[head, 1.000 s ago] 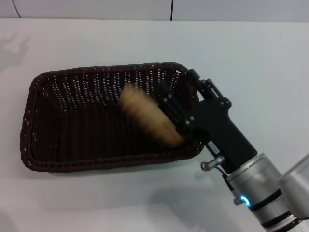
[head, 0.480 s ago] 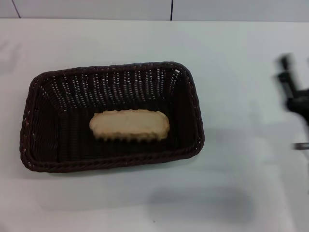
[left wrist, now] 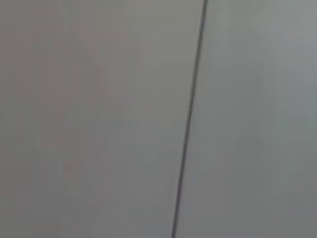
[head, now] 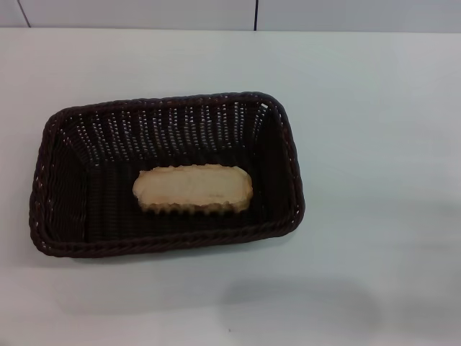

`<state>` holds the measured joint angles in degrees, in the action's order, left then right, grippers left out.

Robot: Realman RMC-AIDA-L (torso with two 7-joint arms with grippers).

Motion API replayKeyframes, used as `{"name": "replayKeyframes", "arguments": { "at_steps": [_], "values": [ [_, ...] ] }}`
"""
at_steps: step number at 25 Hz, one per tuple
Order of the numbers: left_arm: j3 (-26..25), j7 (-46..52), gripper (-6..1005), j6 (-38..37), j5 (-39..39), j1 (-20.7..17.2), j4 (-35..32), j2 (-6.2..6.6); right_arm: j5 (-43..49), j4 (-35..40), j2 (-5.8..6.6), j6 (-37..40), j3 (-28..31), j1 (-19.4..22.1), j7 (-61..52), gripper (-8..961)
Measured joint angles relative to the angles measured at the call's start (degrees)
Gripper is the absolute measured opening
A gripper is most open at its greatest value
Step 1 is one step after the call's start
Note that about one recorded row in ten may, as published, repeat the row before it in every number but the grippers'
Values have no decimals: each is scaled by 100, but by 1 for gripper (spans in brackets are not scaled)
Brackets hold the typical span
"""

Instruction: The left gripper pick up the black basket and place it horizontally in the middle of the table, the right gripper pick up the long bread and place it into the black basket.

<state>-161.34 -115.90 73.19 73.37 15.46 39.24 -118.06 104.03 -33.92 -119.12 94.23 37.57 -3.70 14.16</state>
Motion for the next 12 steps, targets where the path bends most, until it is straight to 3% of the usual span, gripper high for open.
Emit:
{"name": "replayKeyframes", "arguments": {
  "at_steps": [8, 12],
  "values": [
    [-365, -2178, 374, 260, -677, -65, -1414, -29, -529, 615, -17, -224, -23, -529, 9, 714],
    [-367, -2560, 374, 290, -789, -77, -1645, -28, -575, 819, -11, -344, 18, -744, 8, 714]
  ]
}}
